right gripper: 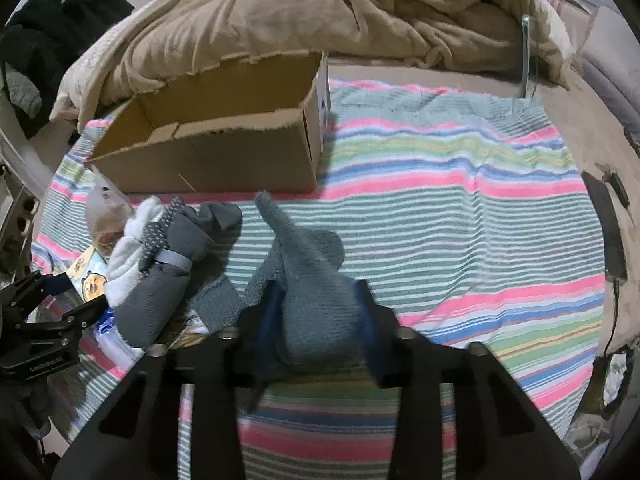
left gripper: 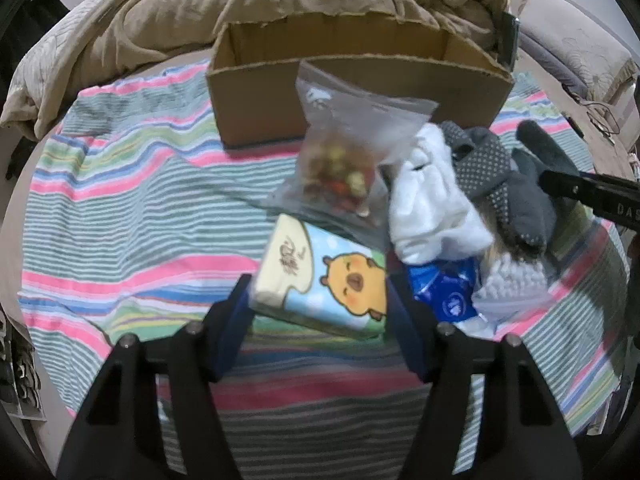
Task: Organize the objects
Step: 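Grasp the cartoon tissue pack with the left tool while the right tool grasps the grey glove, then carry the tissue pack and grey glove into the cardboard box and release both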
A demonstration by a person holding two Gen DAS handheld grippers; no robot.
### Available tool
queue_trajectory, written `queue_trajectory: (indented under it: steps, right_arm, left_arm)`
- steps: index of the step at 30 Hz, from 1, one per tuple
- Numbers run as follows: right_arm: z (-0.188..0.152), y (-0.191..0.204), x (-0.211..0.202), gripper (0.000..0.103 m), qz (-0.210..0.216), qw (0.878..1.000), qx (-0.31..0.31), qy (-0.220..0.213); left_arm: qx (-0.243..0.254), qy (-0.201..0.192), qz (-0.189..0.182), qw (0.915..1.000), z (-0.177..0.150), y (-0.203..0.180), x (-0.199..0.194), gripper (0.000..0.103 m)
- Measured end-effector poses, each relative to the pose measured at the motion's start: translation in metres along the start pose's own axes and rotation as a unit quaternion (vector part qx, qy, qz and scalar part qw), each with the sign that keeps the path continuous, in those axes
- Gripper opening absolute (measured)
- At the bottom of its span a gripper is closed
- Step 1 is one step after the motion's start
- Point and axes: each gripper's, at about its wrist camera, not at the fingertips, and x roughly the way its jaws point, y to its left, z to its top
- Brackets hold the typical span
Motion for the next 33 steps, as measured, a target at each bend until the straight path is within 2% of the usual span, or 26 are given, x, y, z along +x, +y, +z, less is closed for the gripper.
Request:
queue_trajectory:
  steps: [7, 13, 24, 33]
  right_arm:
    - [0.004, 0.005, -0.018, 0.029, 0.0, 1.0, -0.009, -0.021]
    - [0.01, 0.008, -0.04, 0.028, -0.001, 0.999, -0.013, -0.05]
    - [0.031, 0.013, -0.069, 0.028, 0.006, 0.995, -0.024, -0.094]
    - [0.065, 0.006, -0.082, 0.028, 0.009, 0.99, -0.028, -0.136]
  left_arm:
    - [-0.012, -0.014, -0.026, 0.9995, -0.001, 0.004, -0.014, 0.065]
    - [-0.023, -0.038, -0.032, 0.9985, 0.004, 0.007, -0.036, 0.065]
    - [-0.023, -0.078, -0.051, 0.9954, 0.031, 0.008, -0.066, 0.065]
    - [-0.013, -0.105, -0.06, 0.9926, 0.064, 0.003, -0.074, 0.065]
